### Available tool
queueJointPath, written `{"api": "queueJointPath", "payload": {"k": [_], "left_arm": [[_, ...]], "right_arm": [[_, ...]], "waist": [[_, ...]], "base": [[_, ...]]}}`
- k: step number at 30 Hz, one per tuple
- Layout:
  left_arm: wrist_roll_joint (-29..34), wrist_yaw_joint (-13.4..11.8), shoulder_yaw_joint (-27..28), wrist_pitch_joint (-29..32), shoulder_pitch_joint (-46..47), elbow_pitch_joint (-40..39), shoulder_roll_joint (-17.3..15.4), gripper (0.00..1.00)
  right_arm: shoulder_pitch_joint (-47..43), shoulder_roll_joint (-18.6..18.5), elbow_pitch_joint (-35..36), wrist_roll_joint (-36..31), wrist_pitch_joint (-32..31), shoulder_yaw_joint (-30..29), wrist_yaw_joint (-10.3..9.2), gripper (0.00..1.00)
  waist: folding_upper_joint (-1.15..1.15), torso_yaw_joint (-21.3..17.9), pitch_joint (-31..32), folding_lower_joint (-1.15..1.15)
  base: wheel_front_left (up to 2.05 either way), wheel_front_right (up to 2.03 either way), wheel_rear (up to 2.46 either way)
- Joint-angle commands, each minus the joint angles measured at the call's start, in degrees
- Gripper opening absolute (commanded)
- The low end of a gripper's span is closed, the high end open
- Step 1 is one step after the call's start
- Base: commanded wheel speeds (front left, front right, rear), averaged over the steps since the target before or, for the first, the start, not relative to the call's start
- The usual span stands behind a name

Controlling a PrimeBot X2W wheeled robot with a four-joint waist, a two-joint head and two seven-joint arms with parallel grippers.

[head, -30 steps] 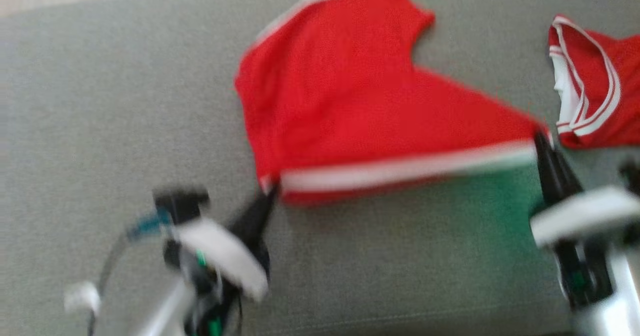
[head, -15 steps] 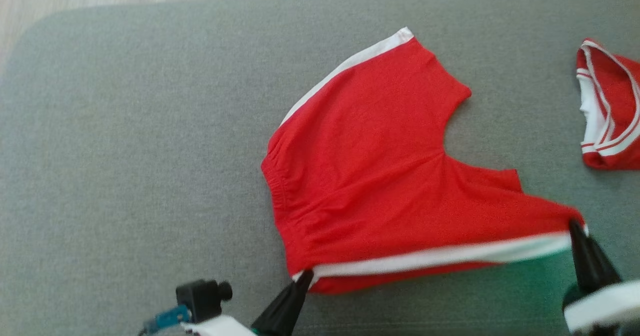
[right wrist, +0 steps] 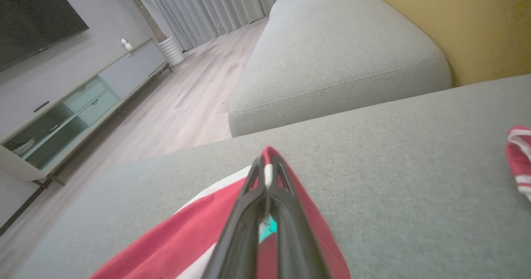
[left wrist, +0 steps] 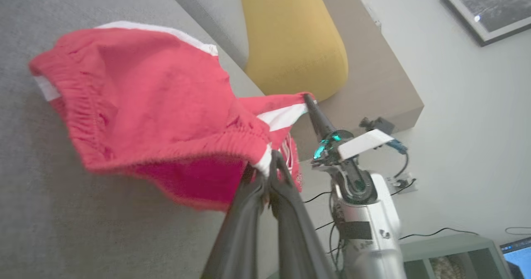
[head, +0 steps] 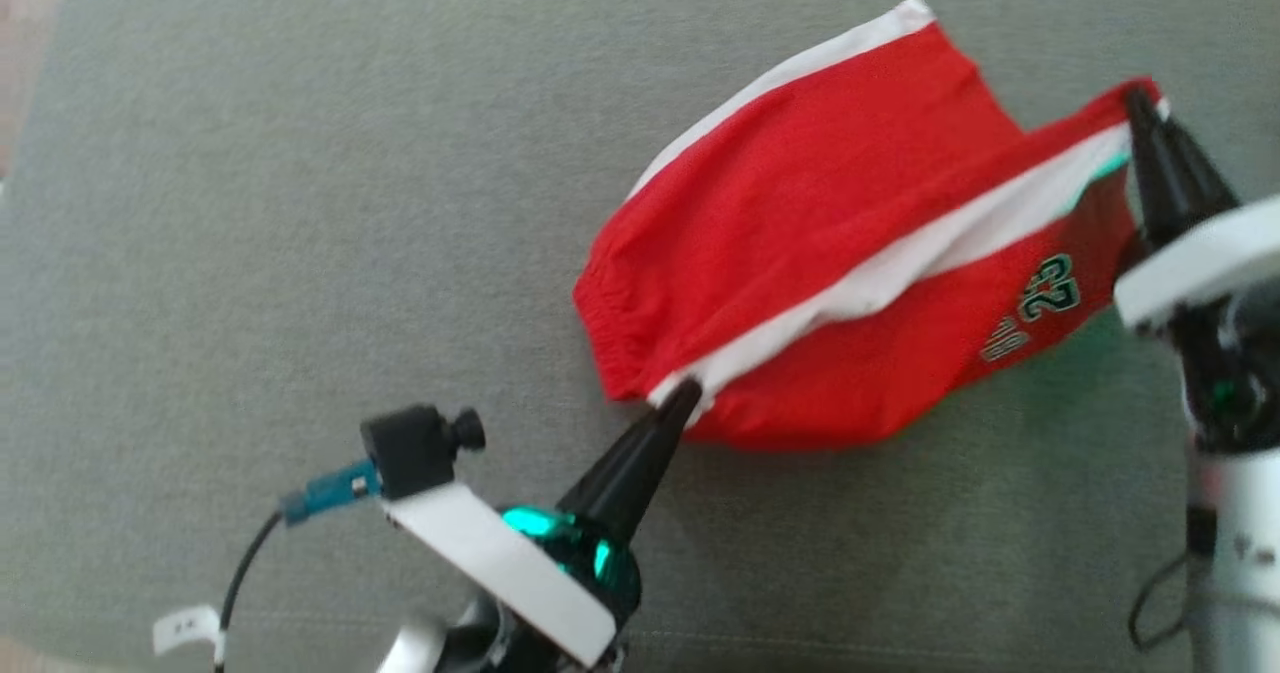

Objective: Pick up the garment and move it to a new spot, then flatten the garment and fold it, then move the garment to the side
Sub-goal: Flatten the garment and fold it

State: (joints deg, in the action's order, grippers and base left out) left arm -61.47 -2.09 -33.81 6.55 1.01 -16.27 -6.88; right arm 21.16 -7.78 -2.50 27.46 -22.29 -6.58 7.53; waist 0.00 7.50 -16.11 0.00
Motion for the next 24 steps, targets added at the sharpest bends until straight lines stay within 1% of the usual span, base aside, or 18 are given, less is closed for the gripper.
{"api": "queueJointPath", "payload": {"k": [1,5,6,10,13,17,24], "left_arm": [[-1.83,-0.39,2.43,0.49,3.27,-2.58,1.24,0.00],[-3.08,-1.84,4.51,0.40,7.02,-0.32,2.13,0.00],[-3.08,-1.84,4.51,0.40,7.02,-0.32,2.13,0.00],[-3.79,-3.24,6.42,-1.12,11.31,5.01,2.99,0.00],[-4.54,-3.40,6.80,-1.65,14.61,8.82,3.37,0.00],[-4.42,-2.82,6.30,-2.33,18.34,14.57,3.61,0.00],[-4.72,-2.63,5.00,-4.06,22.89,21.22,3.87,0.00]], "right_arm": [[4.73,-1.13,-0.79,-0.69,-0.61,1.25,-0.04,0.00],[11.94,-2.28,-7.64,-1.33,-1.86,2.22,-0.04,0.00],[11.94,-2.28,-7.64,-1.33,-1.86,2.22,-0.04,0.00],[17.52,-3.05,-14.12,-1.37,-1.26,3.45,-0.04,0.00],[21.38,-3.32,-18.77,-2.22,-0.34,4.26,-0.04,0.00],[24.49,-3.87,-24.34,-2.73,1.26,6.01,-0.04,0.00],[28.51,-4.18,-30.49,-1.79,5.02,8.69,-0.04,0.00]], "waist": [[0.00,1.71,-1.29,0.00],[0.00,2.97,-2.93,0.00],[0.00,2.97,-2.93,0.00],[0.00,3.92,-4.00,0.00],[0.00,4.27,-5.49,0.00],[0.00,5.15,-6.09,0.00],[0.00,6.09,-7.64,0.00]], "base": [[0.00,0.00,0.00],[0.00,0.00,0.00],[0.00,0.00,0.00],[0.00,0.00,0.00],[0.00,0.00,0.00],[0.00,0.00,0.00],[0.00,0.00,0.00]]}}
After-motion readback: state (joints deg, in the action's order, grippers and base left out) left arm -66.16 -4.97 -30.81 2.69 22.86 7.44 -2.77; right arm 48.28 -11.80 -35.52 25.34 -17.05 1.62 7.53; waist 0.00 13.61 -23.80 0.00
